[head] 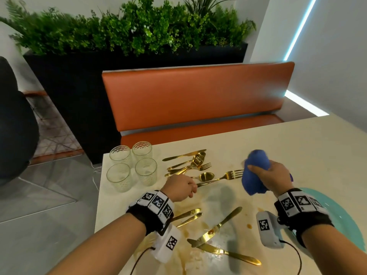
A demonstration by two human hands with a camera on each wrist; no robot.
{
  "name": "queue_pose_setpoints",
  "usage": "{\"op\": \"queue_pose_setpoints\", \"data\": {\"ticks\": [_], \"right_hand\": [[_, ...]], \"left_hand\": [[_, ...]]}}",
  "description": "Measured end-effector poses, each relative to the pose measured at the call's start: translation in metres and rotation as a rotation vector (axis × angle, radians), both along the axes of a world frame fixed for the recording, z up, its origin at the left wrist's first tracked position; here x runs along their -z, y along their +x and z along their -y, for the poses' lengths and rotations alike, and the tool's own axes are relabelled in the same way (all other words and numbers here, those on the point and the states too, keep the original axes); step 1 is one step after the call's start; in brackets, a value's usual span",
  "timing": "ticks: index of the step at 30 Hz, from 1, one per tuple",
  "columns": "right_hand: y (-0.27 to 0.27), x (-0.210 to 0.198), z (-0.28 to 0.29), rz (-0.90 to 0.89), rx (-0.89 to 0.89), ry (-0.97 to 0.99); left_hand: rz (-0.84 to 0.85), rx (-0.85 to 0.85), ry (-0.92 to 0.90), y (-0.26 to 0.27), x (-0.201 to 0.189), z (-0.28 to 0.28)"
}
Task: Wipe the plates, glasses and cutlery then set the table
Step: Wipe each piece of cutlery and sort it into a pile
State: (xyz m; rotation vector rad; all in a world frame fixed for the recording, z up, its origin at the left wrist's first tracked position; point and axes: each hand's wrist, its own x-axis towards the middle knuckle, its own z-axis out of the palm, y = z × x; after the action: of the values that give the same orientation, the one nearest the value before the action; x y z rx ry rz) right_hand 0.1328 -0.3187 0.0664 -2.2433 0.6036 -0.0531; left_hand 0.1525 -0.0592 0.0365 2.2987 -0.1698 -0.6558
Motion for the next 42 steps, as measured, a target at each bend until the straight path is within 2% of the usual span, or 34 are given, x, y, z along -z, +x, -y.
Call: {"op": "queue_pose_setpoints", "data": {"ticks": [2, 3, 6, 8, 11, 13, 16, 19, 23, 25, 28, 30, 34, 37, 42], "right_hand": [[-0.004, 0.005, 0.004, 0.084, 0.237, 0.142], [-0.008, 0.008, 0.001, 0.063, 0.292, 0.262], [-0.016, 0.028, -0.023, -0.065, 0.243, 0.691], [-0.015, 0.036, -0.049, -0.146, 0.185, 0.829], [-0.005, 0.043, -0.072, -0.154, 0.265, 0.933], [0.002, 0.042, -0.078, -0.165, 0.292, 0.981], [0.002, 0.044, -0.083, -0.278, 0.22, 0.912], [-0.004, 0.048, -0.084, -0.345, 0.175, 0.857], [-0.005, 0.05, -0.072, -0.369, 0.084, 0.534], [-0.005, 0.049, -0.066, -0.401, 0.009, 0.401], [-0.004, 0.05, -0.074, -0.464, -0.181, 0.217], [-0.001, 0.053, -0.083, -0.473, -0.284, 0.161], [0.008, 0.053, -0.091, -0.479, -0.358, 0.071], [0.017, 0.054, -0.092, -0.497, -0.396, 0.027], [0.023, 0.056, -0.089, -0.563, -0.552, -0.085]], "left_hand": [[-0.087, -0.153, -0.073, -0.004, 0.005, -0.003], [-0.123, -0.214, -0.105, -0.006, 0.008, -0.003], [-0.262, -0.358, -0.258, -0.017, 0.013, 0.01], [-0.3, -0.345, -0.286, -0.023, 0.014, 0.026], [-0.3, -0.247, -0.232, -0.026, 0.016, 0.047], [-0.252, -0.217, -0.281, -0.022, 0.019, 0.054], [-0.178, -0.191, -0.294, -0.015, 0.022, 0.055], [-0.187, -0.112, -0.194, -0.016, 0.028, 0.054], [-0.25, 0.027, -0.024, -0.012, 0.031, 0.046], [-0.191, -0.055, -0.029, 0.0, 0.027, 0.039], [-0.154, -0.175, -0.212, 0.016, 0.02, 0.039], [-0.197, -0.202, -0.268, 0.02, 0.018, 0.045], [-0.328, -0.276, -0.356, 0.029, 0.02, 0.049], [-0.289, -0.285, -0.345, 0.043, 0.026, 0.051], [-0.207, -0.478, -0.379, 0.079, 0.033, 0.042]]}}
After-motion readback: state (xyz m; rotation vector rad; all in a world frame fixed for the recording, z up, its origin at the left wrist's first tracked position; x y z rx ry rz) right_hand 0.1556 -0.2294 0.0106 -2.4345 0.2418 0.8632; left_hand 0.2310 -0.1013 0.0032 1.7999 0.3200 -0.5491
